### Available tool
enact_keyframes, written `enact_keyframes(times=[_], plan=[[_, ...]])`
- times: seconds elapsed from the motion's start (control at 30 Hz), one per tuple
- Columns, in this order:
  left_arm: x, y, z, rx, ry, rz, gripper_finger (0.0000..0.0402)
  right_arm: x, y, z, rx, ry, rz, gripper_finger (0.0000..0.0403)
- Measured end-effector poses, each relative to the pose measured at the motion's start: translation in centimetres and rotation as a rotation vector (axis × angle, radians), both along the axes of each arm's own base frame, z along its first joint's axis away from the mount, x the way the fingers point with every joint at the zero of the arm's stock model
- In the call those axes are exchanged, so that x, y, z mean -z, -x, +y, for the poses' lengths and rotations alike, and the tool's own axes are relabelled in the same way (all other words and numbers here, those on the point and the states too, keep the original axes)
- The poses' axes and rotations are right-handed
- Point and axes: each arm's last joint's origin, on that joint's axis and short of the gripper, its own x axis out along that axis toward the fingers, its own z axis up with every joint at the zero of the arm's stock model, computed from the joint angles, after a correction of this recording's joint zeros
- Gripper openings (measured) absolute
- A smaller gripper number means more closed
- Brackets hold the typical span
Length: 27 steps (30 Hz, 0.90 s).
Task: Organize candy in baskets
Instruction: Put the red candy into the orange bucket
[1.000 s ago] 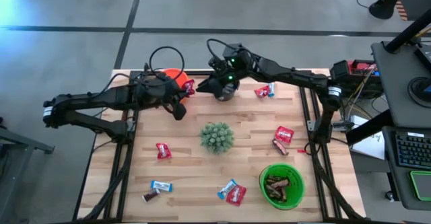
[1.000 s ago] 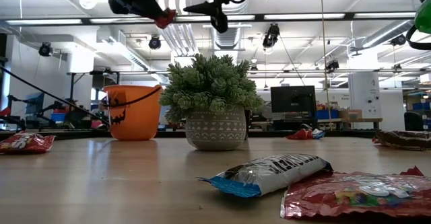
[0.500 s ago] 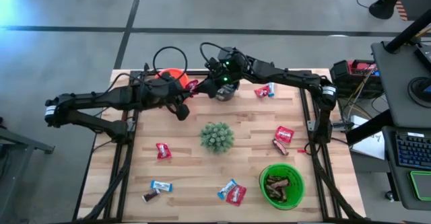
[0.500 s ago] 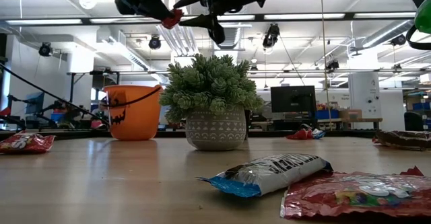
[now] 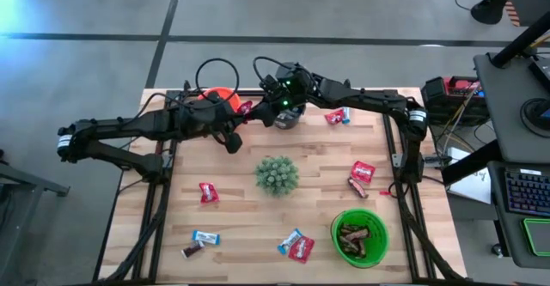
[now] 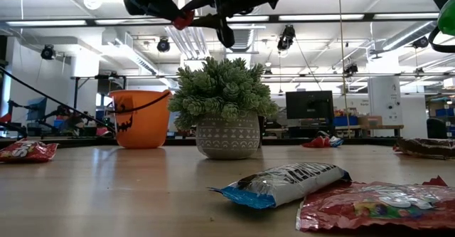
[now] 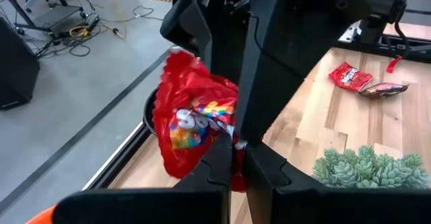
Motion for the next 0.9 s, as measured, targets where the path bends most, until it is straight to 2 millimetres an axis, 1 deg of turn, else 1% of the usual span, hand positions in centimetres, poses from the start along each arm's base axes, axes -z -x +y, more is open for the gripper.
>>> enact_keyframes(times=[0.13,0.2,0.37,0.47,0.53,0.77,0.9], plan=[[0.0,0.0,0.0,-0.006,-0.002,0.003,0.0000,0.0,0.0,0.0,0.000,0.003,0.001,0.0040],[0.0,0.0,0.0,-0.012,-0.002,0.001,0.0000,0.0,0.0,0.0,-0.004,0.011,0.000,0.0023],[0.0,0.0,0.0,-0.013,-0.003,0.001,0.0007,0.0,-0.1,0.3,-0.008,0.014,0.000,0.0021],[0.0,0.1,0.0,-0.007,0.001,0.008,0.0027,0.0,-0.1,0.4,-0.009,0.016,0.002,0.0019],[-0.4,0.2,0.0,-0.001,0.008,0.035,0.0047,0.0,-0.1,0.4,-0.010,0.016,0.002,0.0019],[-3.2,0.8,-0.2,0.007,0.023,0.122,0.0128,-0.3,0.3,0.4,-0.015,0.034,0.008,0.0017],[-5.0,1.0,-0.2,0.010,0.019,0.184,0.0158,-0.2,1.1,0.0,-0.016,0.048,0.065,0.0017]])
